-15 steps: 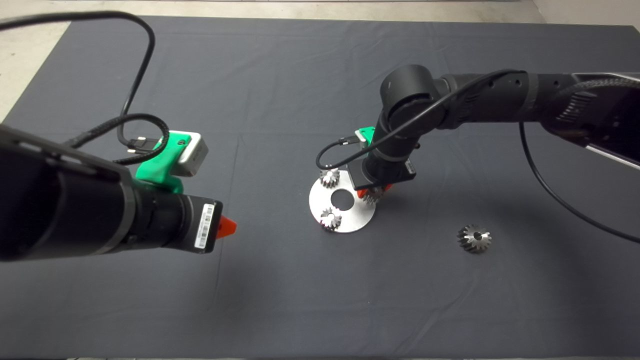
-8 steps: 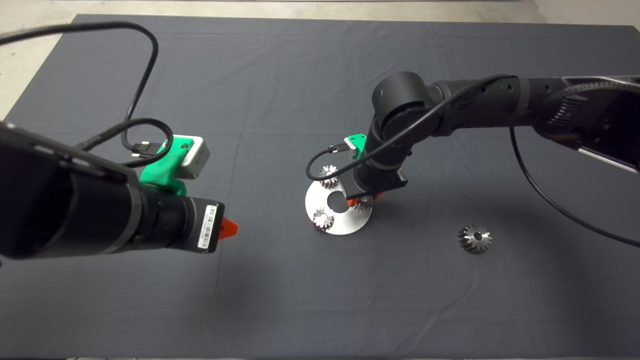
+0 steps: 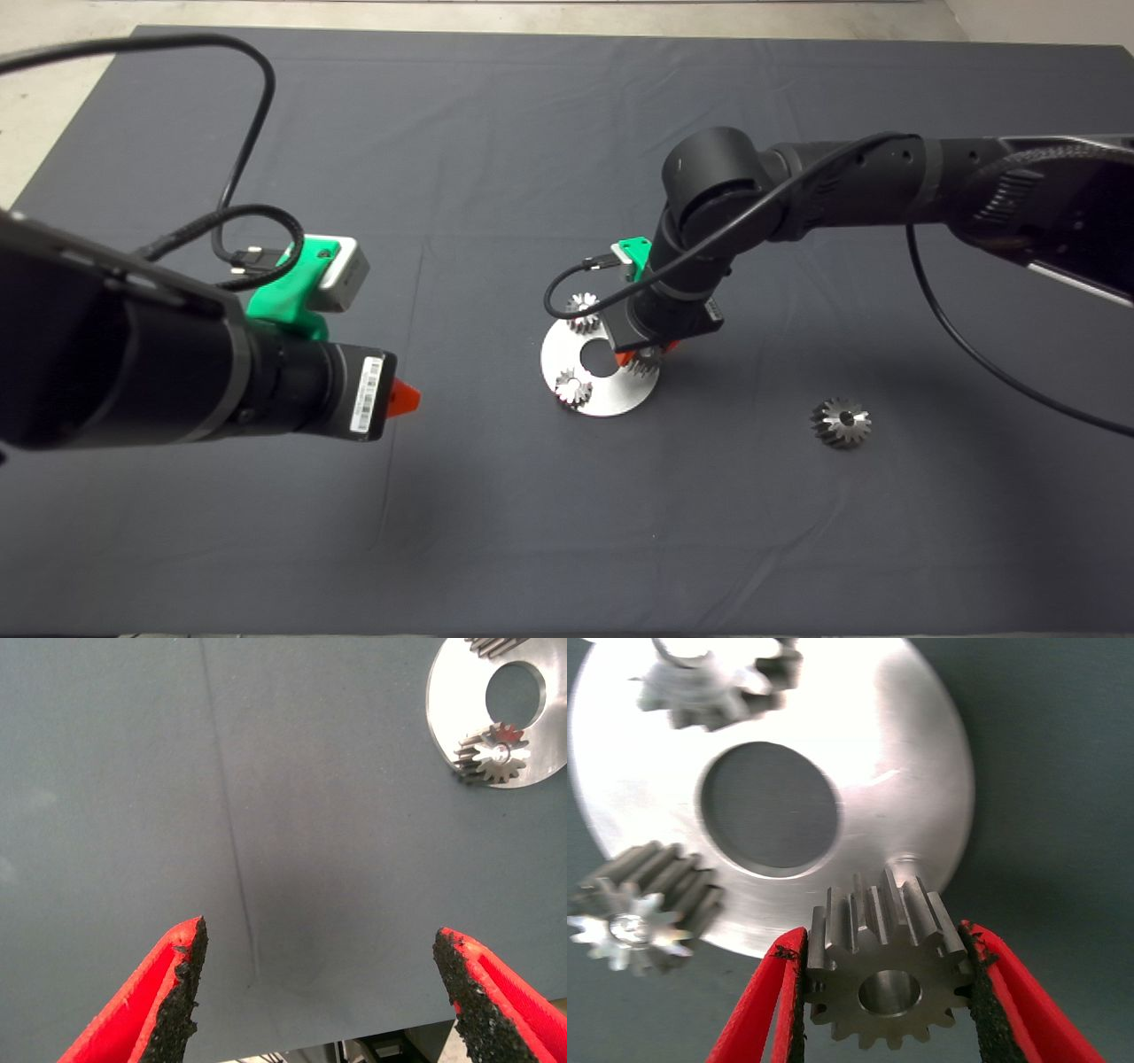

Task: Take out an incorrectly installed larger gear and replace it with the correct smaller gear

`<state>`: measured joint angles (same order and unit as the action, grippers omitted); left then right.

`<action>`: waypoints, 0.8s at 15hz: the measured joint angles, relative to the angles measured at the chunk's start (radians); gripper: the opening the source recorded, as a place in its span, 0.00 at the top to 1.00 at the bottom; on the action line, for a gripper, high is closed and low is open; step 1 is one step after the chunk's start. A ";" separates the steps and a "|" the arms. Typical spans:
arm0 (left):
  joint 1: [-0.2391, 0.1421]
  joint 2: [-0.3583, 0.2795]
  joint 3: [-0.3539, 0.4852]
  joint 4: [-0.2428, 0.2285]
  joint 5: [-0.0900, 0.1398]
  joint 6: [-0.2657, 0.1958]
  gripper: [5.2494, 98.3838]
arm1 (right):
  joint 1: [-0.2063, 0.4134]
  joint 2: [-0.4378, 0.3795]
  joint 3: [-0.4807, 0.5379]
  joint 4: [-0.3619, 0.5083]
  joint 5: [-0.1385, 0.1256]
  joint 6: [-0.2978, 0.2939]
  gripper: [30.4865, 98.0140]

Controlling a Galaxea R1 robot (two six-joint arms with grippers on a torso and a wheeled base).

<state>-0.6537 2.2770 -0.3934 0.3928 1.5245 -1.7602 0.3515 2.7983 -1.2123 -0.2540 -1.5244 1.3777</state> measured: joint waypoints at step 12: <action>0.002 -0.006 0.003 0.000 0.000 0.000 0.37 | 0.000 -0.029 0.028 0.001 -0.009 0.000 0.89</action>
<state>-0.6513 2.2711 -0.3904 0.3930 1.5245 -1.7606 0.3515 2.7697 -1.1845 -0.2526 -1.5336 1.3772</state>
